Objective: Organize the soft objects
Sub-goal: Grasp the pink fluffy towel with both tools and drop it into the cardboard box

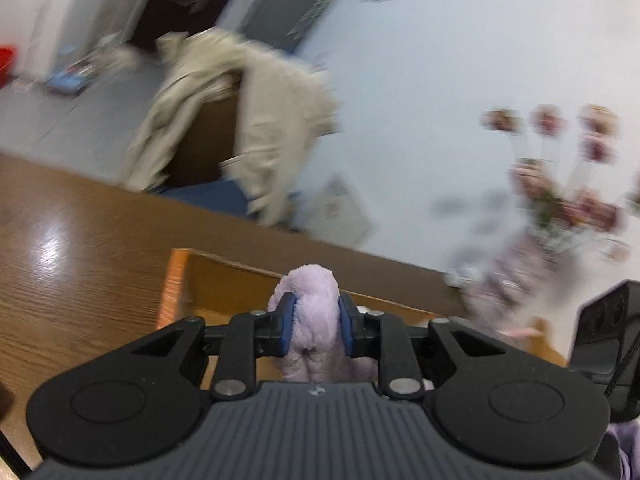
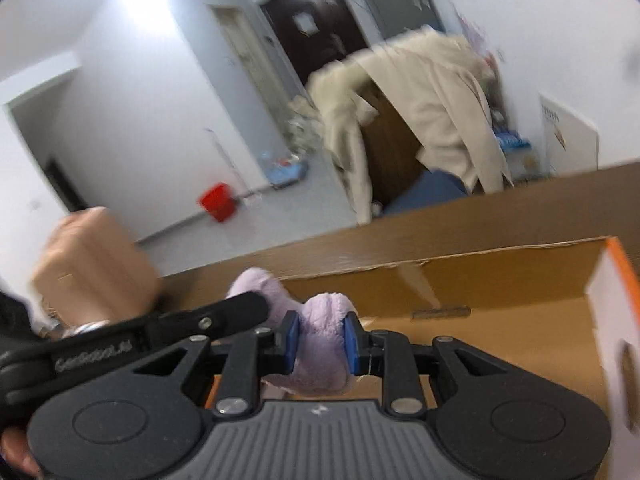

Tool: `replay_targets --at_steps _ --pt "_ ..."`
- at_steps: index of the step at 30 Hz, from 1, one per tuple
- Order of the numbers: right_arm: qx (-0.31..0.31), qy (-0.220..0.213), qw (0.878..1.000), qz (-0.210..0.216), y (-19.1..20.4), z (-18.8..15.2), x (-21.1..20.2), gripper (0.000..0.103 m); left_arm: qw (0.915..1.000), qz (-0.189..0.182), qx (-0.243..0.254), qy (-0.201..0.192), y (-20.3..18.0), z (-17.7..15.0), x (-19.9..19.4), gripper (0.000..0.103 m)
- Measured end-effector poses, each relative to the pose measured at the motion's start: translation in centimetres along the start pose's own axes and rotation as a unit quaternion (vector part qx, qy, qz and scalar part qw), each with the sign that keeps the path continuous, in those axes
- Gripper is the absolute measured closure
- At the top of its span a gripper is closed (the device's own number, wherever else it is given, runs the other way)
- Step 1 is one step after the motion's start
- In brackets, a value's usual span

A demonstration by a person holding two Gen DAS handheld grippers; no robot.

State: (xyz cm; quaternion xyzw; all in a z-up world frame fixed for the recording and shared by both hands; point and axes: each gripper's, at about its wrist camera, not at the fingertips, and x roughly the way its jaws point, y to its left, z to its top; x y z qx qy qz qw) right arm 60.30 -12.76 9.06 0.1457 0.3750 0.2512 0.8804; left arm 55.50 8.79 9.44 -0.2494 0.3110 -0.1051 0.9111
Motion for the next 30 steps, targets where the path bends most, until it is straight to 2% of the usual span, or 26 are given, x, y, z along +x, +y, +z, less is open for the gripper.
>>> replay_targets --at_steps 1,3,5,7,9,10,12,14,15,16,19,21,22,25,30 --pt "-0.001 0.014 1.000 -0.009 -0.4 0.3 2.5 0.080 0.9998 0.014 -0.012 0.002 1.0 0.3 1.1 0.066" --pt "0.009 0.032 0.999 -0.027 -1.4 0.0 6.4 0.079 0.9990 0.038 -0.024 -0.003 2.5 0.2 2.5 0.056" --pt "0.023 0.078 0.996 -0.043 -2.3 -0.5 9.1 0.075 0.9988 0.045 -0.020 0.004 3.5 0.0 2.6 0.056" --pt "0.031 0.069 0.996 -0.037 -2.4 -0.3 8.8 0.072 0.9991 0.037 -0.021 0.004 3.8 -0.1 1.8 0.049" --pt "0.017 0.054 0.997 -0.046 -1.9 0.3 7.6 0.059 0.9988 0.049 0.001 -0.008 3.1 0.1 0.6 0.048" --pt "0.016 0.047 0.998 -0.048 -1.7 0.5 6.5 0.055 0.9983 0.057 0.009 -0.012 2.6 0.2 -0.1 0.048" --pt "0.019 0.032 0.999 -0.039 -1.4 1.3 3.9 0.055 0.9980 0.058 0.023 -0.009 1.0 0.3 -1.7 0.046" --pt "0.022 0.007 0.999 -0.033 -1.0 1.8 0.0 0.055 0.9979 0.048 0.040 -0.015 -1.2 0.2 -4.2 0.039" --pt "0.024 -0.004 0.999 -0.031 -0.8 2.2 -2.0 0.054 0.9973 0.044 0.054 -0.025 -2.5 0.1 -5.9 0.029" --pt "0.026 -0.016 0.999 -0.030 -0.7 2.4 -4.1 0.051 0.9962 0.044 0.067 -0.036 -3.7 -0.2 -7.5 0.023" --pt "0.028 -0.047 0.998 -0.030 -0.3 2.5 -10.0 0.035 0.9906 0.050 0.111 -0.062 -7.1 -1.6 -12.2 0.020" --pt "0.019 -0.064 0.997 -0.025 0.5 1.8 -14.0 0.035 0.9885 0.049 0.123 -0.074 -8.7 -2.8 -15.2 0.015" --pt "0.012 -0.070 0.997 -0.020 0.9 1.2 -15.8 0.034 0.9881 0.045 0.124 -0.079 -9.3 -3.5 -16.8 0.013" --pt "0.000 -0.084 0.996 0.000 1.9 -1.5 -21.2 0.023 0.9864 0.031 0.136 -0.087 -10.5 -6.0 -21.1 0.007" --pt "-0.042 -0.099 0.994 0.028 3.7 -8.4 -27.6 0.018 0.9785 0.026 0.172 -0.111 -11.4 -12.4 -27.5 0.001"
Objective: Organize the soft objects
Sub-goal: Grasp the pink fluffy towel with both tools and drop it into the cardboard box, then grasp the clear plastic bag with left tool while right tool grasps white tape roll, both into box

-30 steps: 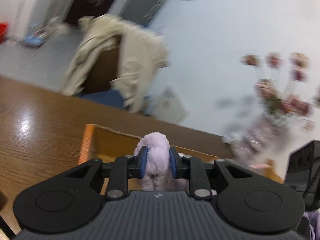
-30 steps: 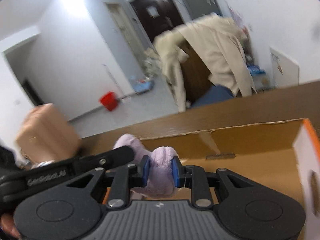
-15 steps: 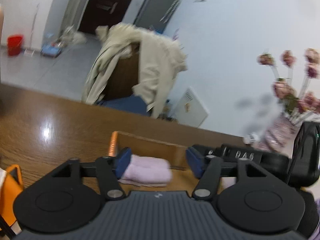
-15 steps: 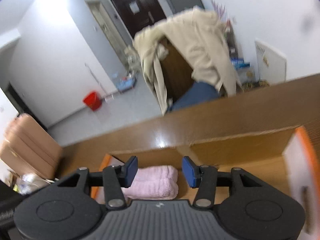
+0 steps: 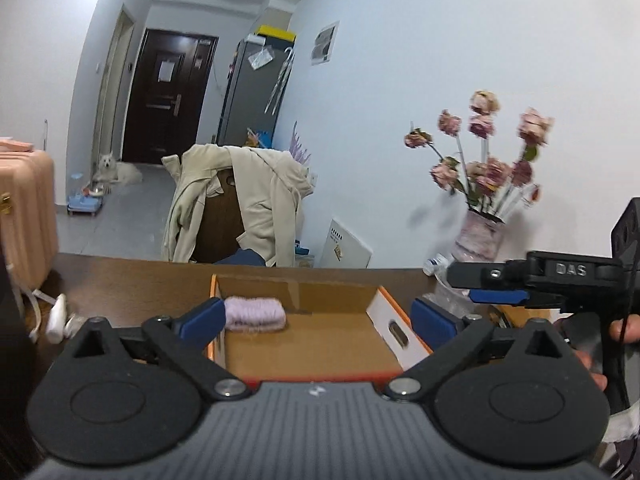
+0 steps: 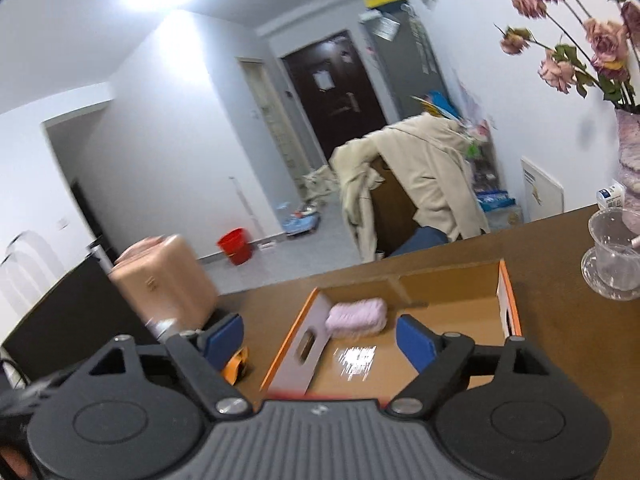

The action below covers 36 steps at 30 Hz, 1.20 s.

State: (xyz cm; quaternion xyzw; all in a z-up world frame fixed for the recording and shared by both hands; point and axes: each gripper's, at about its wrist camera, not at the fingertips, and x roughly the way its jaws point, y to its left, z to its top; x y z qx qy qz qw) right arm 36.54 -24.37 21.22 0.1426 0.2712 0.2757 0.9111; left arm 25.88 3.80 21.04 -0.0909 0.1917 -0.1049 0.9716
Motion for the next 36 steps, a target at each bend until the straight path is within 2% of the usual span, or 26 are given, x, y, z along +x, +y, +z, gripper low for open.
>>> replay_targets --at_steps 3,6,8,11,14,16,18,21,26,32,33,34,35,36 --pt "-0.028 -0.014 1.000 0.001 1.2 -4.4 -3.4 0.015 0.9999 0.001 0.010 -0.009 -0.7 -3.9 -3.7 0.000" --pt "-0.084 -0.043 0.995 -0.028 2.6 -9.5 -5.9 0.012 0.9989 0.036 0.028 -0.010 -1.2 -8.7 -6.5 0.000" --pt "-0.120 -0.072 0.989 -0.051 3.6 -13.5 -7.9 0.004 0.9975 0.058 0.040 -0.009 -1.3 -12.0 -8.0 0.000" --pt "-0.146 -0.108 0.979 -0.089 4.3 -19.4 -9.5 0.000 0.9953 0.089 0.038 -0.003 -0.9 -16.9 -9.6 0.000" --pt "-0.143 -0.107 0.975 -0.134 4.6 -23.8 -10.1 0.000 0.9942 0.092 0.053 0.021 -1.1 -20.3 -10.2 0.000" --pt "-0.140 -0.088 0.977 -0.138 4.2 -25.4 -10.1 0.000 0.9938 0.086 0.063 0.032 -1.4 -21.3 -10.1 0.000" --pt "-0.147 -0.069 0.977 -0.135 4.0 -26.2 -10.5 0.001 0.9940 0.078 0.069 0.034 -1.7 -21.4 -9.9 0.000" --pt "-0.145 -0.072 0.977 -0.138 3.6 -26.4 -10.8 0.002 0.9945 0.074 0.065 0.036 -2.1 -21.3 -9.5 0.000" --pt "-0.136 -0.058 0.977 -0.152 2.7 -26.3 -9.8 0.008 0.9922 0.080 0.067 0.069 -2.6 -21.5 -7.1 0.002" --pt "-0.117 -0.035 0.978 -0.170 0.6 -25.8 -8.0 0.024 0.9915 0.082 0.053 0.086 -2.3 -21.3 -4.5 0.019" --pt "-0.117 -0.034 0.978 -0.171 0.4 -25.7 -7.7 0.025 0.9910 0.083 0.051 0.091 -2.1 -21.2 -3.9 0.026" --pt "-0.116 -0.032 0.978 -0.170 0.1 -25.5 -7.3 0.032 0.9907 0.084 0.046 0.097 -2.0 -21.2 -3.4 0.033" --pt "-0.114 -0.029 0.979 -0.168 -0.1 -25.4 -7.0 0.042 0.9902 0.082 0.044 0.104 -1.9 -21.2 -2.9 0.038" --pt "-0.113 -0.023 0.979 -0.166 -0.4 -25.3 -6.6 0.048 0.9896 0.079 0.044 0.111 -1.9 -21.2 -2.5 0.051"
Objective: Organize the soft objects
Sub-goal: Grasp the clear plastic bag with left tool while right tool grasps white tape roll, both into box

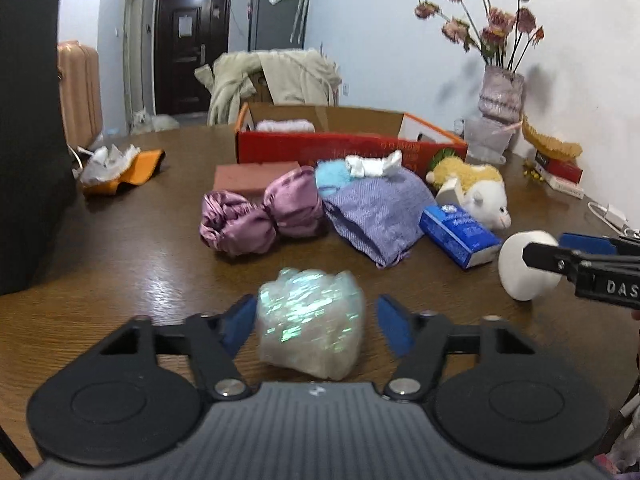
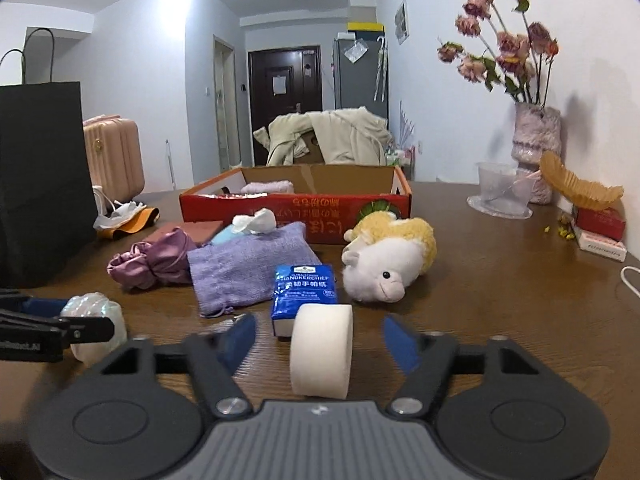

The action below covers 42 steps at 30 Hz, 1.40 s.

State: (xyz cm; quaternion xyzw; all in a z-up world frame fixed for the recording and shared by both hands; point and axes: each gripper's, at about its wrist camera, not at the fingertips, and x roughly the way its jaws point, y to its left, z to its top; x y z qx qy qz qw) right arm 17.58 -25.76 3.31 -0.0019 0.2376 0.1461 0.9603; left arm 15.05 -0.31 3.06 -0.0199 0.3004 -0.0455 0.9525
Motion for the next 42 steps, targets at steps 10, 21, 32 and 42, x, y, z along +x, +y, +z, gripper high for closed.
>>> replay_targets --at_steps 10,21,32,42 --pt "0.008 -0.012 0.997 0.071 -1.2 3.9 1.6 0.075 0.9975 -0.066 -0.017 -0.022 -0.2 5.3 1.6 0.061" --pt "0.048 0.011 0.989 0.142 -0.6 18.5 18.5 0.074 0.9983 -0.036 0.015 -0.044 4.0 20.9 15.0 0.057" --pt "0.213 0.130 0.959 0.134 -0.4 19.9 35.7 0.049 0.9996 -0.010 -0.014 -0.024 8.7 23.7 23.9 0.020" --pt "0.196 0.098 0.968 0.121 -2.0 21.2 30.6 0.045 0.9988 0.006 -0.002 -0.049 8.2 23.8 18.1 0.020"
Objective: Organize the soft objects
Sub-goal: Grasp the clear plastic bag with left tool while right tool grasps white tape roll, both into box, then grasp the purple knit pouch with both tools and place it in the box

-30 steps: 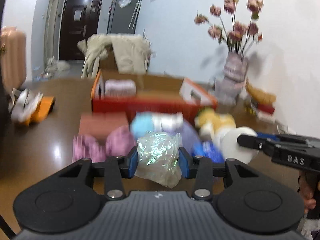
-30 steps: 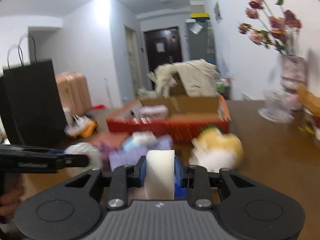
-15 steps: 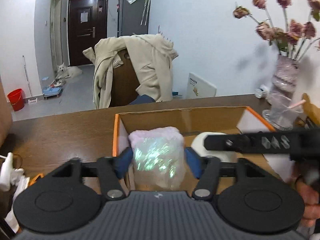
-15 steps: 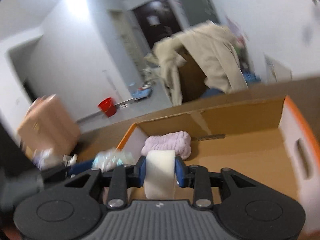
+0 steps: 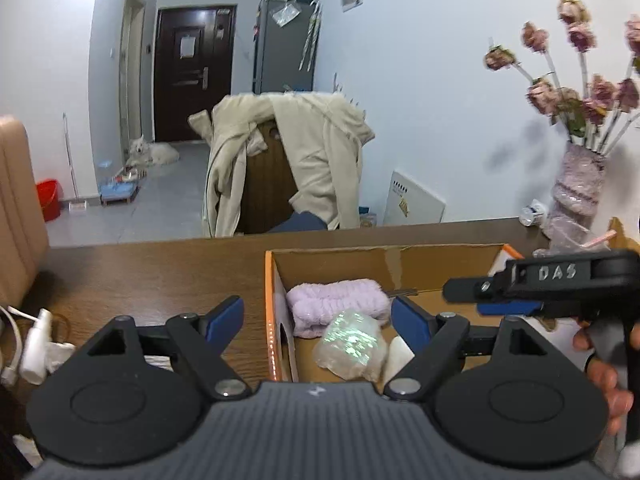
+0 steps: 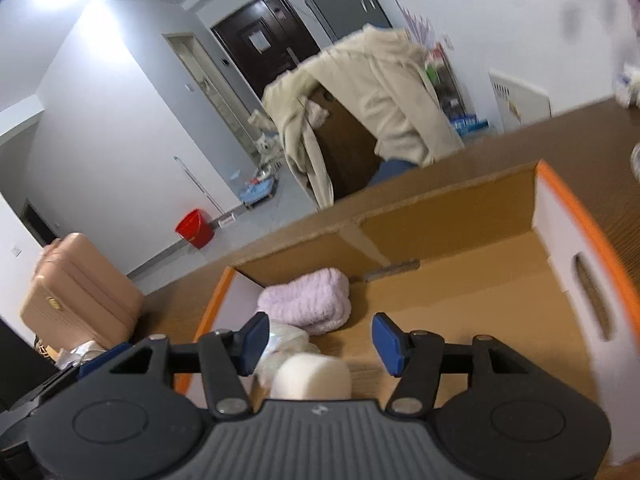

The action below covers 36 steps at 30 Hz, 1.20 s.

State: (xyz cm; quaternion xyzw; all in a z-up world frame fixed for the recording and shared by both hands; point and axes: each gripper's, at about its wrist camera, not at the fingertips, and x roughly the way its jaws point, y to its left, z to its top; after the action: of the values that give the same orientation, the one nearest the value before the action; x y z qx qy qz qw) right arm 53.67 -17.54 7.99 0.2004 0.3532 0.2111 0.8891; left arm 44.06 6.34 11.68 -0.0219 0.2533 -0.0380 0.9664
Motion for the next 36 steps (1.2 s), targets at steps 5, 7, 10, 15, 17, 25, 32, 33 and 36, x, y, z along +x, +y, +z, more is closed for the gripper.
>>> replay_targets --at_steps 5,7,10,15,17,25,32,33,36 --pt "-0.044 -0.044 0.998 0.004 0.9 -0.6 -8.4 0.034 0.9990 0.002 0.023 -0.037 -1.6 -0.2 -7.1 0.012" --pt "-0.068 -0.064 0.996 -0.002 1.3 -1.6 -11.8 0.032 0.9981 -0.005 0.030 -0.054 -2.5 -0.7 -10.2 0.009" --pt "-0.131 -0.107 0.985 -0.027 2.2 -3.8 -17.0 0.025 0.9962 -0.008 0.047 -0.073 -4.2 -2.4 -14.4 0.005" --pt "-0.229 -0.173 0.956 -0.060 3.3 -10.8 -24.2 0.017 0.9940 -0.028 0.061 -0.086 -6.5 -8.4 -20.1 0.000" --pt "-0.261 -0.186 0.944 -0.075 3.3 -14.2 -25.7 0.016 0.9930 -0.047 0.064 -0.087 -7.0 -10.9 -22.1 0.000" --pt "-0.230 -0.132 0.960 -0.087 1.4 -25.5 -28.7 0.017 0.9970 -0.070 0.025 -0.022 -8.2 -19.2 -25.3 0.000" --pt "-0.211 -0.114 0.965 -0.103 0.1 -28.4 -29.1 0.033 0.9974 -0.065 0.025 -0.020 -8.6 -20.1 -25.6 0.000" --pt "-0.208 -0.117 0.966 -0.099 0.1 -28.3 -29.2 0.035 0.9977 -0.062 0.022 -0.017 -8.7 -20.1 -25.5 0.000" --pt "-0.201 -0.119 0.969 -0.083 0.1 -27.7 -28.8 0.046 0.9979 -0.062 0.014 -0.005 -8.9 -19.9 -24.1 0.000"
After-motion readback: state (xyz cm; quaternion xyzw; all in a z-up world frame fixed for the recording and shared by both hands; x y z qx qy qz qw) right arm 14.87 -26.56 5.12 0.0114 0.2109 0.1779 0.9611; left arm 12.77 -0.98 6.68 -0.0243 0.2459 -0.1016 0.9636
